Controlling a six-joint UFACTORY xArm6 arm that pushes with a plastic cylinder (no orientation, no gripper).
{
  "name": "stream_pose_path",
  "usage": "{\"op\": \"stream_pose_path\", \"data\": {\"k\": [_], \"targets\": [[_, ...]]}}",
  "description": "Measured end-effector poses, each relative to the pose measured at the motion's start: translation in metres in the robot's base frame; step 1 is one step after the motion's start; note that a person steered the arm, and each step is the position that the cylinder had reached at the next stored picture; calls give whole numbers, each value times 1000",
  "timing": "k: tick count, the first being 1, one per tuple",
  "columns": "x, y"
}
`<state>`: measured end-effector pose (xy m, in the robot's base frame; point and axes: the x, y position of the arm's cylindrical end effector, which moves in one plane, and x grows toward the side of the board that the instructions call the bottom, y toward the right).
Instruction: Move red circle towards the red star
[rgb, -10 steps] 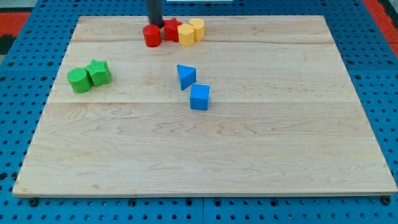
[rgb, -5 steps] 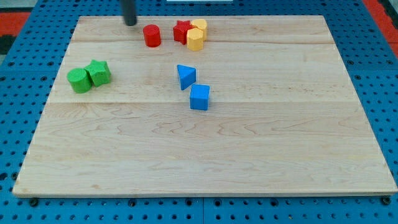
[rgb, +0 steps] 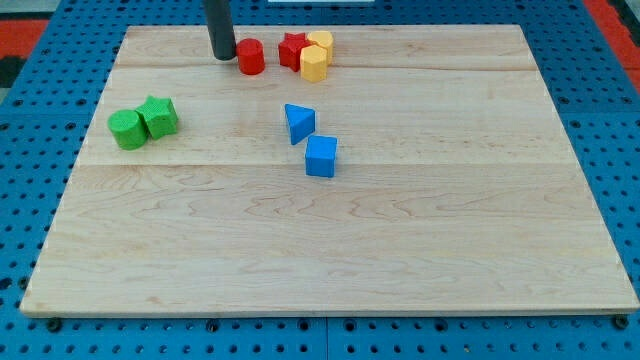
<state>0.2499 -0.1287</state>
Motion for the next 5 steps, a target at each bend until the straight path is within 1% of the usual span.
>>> {"op": "stream_pose_path", "data": {"k": [1,2,3,5], "targets": [[0,3],[-38,36],[-56,60],[-58,62]]}}
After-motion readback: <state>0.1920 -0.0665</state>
